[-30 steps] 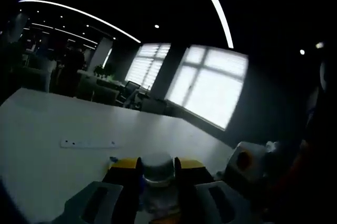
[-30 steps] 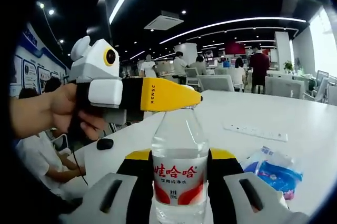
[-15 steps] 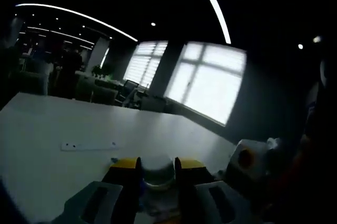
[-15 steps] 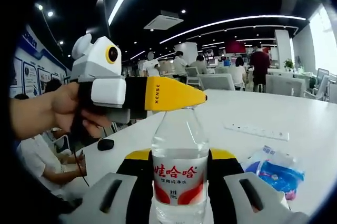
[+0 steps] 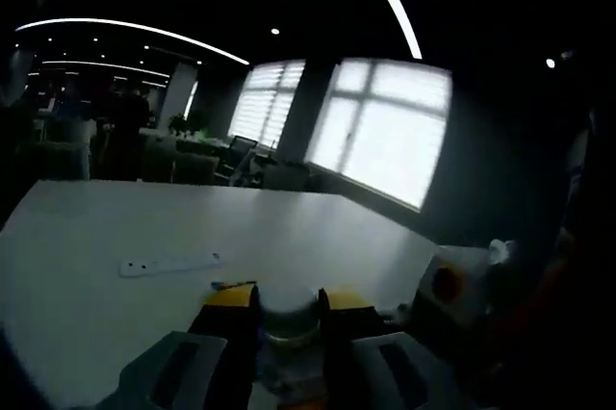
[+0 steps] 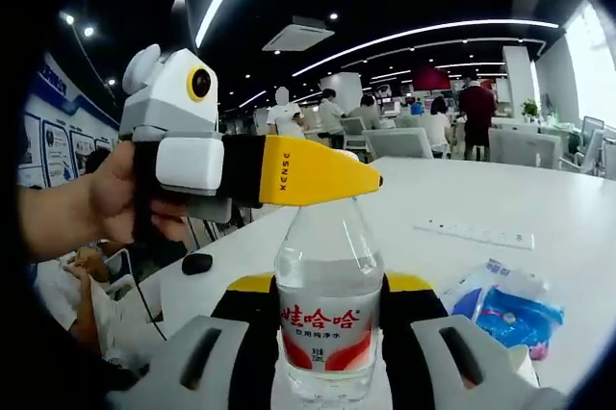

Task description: Arrange the tabletop items into an orderly group along one side of the table until the central work area is clear of visible clutter.

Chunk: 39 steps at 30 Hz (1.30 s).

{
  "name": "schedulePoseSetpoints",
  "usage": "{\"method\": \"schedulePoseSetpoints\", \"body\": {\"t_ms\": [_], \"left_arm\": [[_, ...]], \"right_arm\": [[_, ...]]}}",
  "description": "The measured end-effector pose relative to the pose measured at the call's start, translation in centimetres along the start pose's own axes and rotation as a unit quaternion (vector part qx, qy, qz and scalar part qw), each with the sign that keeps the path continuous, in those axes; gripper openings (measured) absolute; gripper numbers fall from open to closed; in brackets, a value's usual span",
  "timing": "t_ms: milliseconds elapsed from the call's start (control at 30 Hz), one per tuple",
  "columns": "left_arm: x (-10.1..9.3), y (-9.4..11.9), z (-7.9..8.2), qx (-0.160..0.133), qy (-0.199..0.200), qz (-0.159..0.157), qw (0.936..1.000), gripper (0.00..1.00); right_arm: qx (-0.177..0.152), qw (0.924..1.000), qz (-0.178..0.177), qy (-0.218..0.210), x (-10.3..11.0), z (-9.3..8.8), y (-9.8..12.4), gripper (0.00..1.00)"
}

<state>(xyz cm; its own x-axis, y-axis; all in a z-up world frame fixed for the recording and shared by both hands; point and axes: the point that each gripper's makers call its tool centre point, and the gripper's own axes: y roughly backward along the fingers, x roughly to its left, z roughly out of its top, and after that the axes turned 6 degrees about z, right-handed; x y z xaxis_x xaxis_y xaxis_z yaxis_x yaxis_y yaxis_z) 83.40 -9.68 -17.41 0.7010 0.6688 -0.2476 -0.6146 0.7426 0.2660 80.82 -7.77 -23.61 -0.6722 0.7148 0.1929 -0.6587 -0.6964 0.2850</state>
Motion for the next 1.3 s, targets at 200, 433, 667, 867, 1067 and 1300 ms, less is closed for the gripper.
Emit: {"method": "schedulePoseSetpoints", "body": {"t_ms": [200, 433, 667, 867, 1067, 1300], "left_arm": [[-0.7, 0.1, 0.4, -0.003, -0.016, -0.012, 0.9998, 0.2], [-0.7, 0.4, 0.7, -0.001, -0.025, -0.013, 0.9996, 0.19], [-0.5, 0.7, 0.5, 0.007, -0.047, 0.001, 0.9989, 0.19], [0.8, 0.8, -0.2, 0.017, -0.056, 0.015, 0.9982, 0.19], [2.8, 1.0, -1.0, 0.023, -0.046, 0.029, 0.9983, 0.18], [5.0, 1.4, -1.6, 0.034, -0.051, 0.047, 0.997, 0.18]], "right_arm": [[-0.003, 1.0, 0.001, 0.003, 0.0, 0.3, 0.1, 0.36], [-0.003, 0.9999, 0.005, 0.015, 0.0, 0.6, 0.0, 0.36], [-0.008, 0.9998, 0.011, 0.017, 0.0, 1.0, -0.5, 0.37], [-0.014, 0.9996, 0.019, 0.019, 0.3, 1.6, -1.1, 0.42], [0.006, 0.9993, 0.031, 0.019, 0.8, 0.6, -1.1, 0.54], [0.012, 0.9996, 0.022, 0.016, 0.0, 0.0, 0.4, 0.64]]}}
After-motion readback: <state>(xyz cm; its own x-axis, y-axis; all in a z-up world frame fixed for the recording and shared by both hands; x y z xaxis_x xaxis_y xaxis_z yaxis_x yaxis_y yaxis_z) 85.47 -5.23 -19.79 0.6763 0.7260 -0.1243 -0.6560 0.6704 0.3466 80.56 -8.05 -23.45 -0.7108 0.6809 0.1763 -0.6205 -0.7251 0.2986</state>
